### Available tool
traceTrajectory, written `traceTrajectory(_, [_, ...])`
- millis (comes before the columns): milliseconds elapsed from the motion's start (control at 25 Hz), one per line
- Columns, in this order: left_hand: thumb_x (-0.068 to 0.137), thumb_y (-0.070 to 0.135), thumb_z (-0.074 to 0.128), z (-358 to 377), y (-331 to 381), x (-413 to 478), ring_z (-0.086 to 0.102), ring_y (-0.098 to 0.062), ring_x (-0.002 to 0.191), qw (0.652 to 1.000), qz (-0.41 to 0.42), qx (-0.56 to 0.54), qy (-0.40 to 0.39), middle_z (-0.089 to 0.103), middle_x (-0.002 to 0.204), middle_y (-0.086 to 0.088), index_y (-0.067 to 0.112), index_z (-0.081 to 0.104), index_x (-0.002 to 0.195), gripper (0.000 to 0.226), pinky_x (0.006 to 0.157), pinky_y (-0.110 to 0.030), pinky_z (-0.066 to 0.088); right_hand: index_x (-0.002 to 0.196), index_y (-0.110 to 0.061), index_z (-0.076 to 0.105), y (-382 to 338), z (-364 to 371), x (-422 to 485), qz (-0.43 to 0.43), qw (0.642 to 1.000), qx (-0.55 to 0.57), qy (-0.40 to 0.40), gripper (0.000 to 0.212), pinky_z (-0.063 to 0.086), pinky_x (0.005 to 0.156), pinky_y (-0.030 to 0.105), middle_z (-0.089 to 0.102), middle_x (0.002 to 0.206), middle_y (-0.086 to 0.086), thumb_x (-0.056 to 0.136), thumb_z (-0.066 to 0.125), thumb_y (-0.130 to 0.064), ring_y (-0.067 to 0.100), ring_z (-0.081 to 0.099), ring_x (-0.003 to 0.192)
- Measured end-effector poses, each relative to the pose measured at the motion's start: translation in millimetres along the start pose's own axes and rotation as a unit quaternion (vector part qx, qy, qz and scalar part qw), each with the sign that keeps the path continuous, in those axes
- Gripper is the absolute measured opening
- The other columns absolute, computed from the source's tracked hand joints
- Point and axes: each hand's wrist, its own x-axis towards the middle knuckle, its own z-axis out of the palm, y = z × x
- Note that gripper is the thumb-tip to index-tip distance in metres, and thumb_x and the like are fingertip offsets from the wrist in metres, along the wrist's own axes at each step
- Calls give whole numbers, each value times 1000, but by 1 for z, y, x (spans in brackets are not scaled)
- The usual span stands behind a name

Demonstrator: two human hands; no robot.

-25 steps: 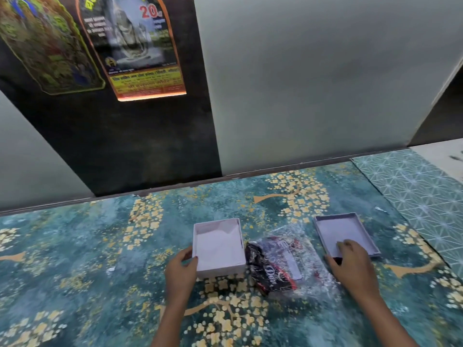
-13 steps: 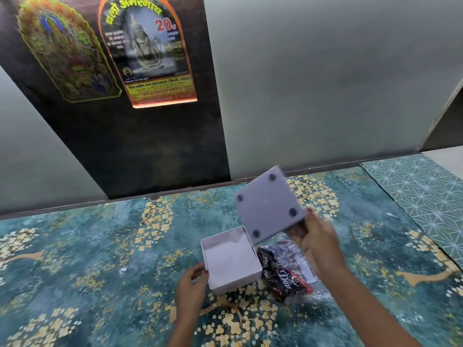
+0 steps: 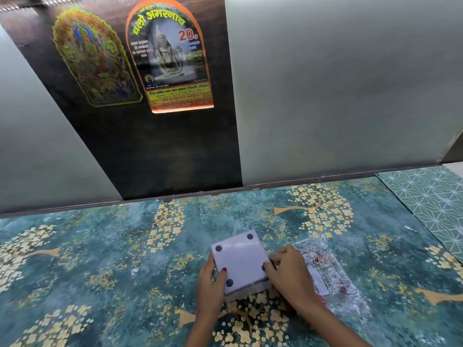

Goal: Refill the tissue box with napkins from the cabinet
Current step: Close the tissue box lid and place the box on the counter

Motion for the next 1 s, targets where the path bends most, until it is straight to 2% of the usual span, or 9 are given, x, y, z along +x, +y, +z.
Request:
traceTrajectory(160, [92,8,47,-1,5,-5,47,-14,101,999,18,28,-6,44,121,-2,8,45,131,40,58,-7,44,111,-7,63,5,1,5,-19,997,62,-34,32,42,77,26,54,100,5,83,58,-22,16,51,88])
traceTrajectory(240, [93,9,44,-4,5,-2,43,-11,100,999,24,39,-9,44,125,-7,6,44,132,39,55,-2,43,111,-7,63,6,4,6,-29,996,66,-43,33,39,79,23,53,107,4,82,61,-23,14,49,92])
traceTrajectory(320, [95,11,40,-6,1,3,42,-9,101,997,36,63,-3,44,132,-10,6,42,133,39,60,-5,40,97,-4,68,9,7,6,-29,997,61,-35,27,41,80,25,55,110,7,79,64,-24,16,50,94])
traceTrajectory(400, [96,13,38,-5,-4,6,45,-9,101,994,58,88,6,45,134,-10,9,37,137,41,69,-8,41,102,-5,66,8,10,5,-27,997,71,-30,28,44,84,27,56,113,8,80,63,-22,15,49,95])
traceTrajectory(520, [97,19,35,3,-12,5,49,-19,113,991,79,106,25,38,142,-10,15,21,143,49,91,-33,52,114,-9,61,4,10,5,-31,995,92,-24,33,43,83,26,61,112,10,83,61,-18,14,48,90])
traceTrajectory(640, [97,18,34,6,-13,7,52,-7,92,994,76,74,36,44,126,-7,14,23,143,47,73,-16,50,119,-10,57,2,10,5,-35,994,105,-26,38,46,82,30,64,109,12,83,61,-19,19,53,88])
traceTrajectory(760, [97,17,35,5,-10,7,49,0,81,994,81,61,34,44,104,4,14,31,140,44,60,-13,49,123,-9,53,10,15,5,-29,993,104,-37,41,44,82,25,59,112,7,85,59,-24,15,51,92])
traceTrajectory(920, [96,20,37,6,-14,6,48,2,80,991,97,79,53,44,107,1,15,31,140,45,60,-6,45,118,-11,59,21,23,3,-29,995,76,-58,39,42,73,20,56,110,4,87,53,-33,15,52,94])
traceTrajectory(1000, [96,20,37,8,-18,8,49,1,80,993,83,65,60,43,106,1,15,32,141,45,55,-11,45,112,-11,64,22,24,3,-25,997,57,-52,36,46,74,25,59,108,6,87,53,-34,17,55,91])
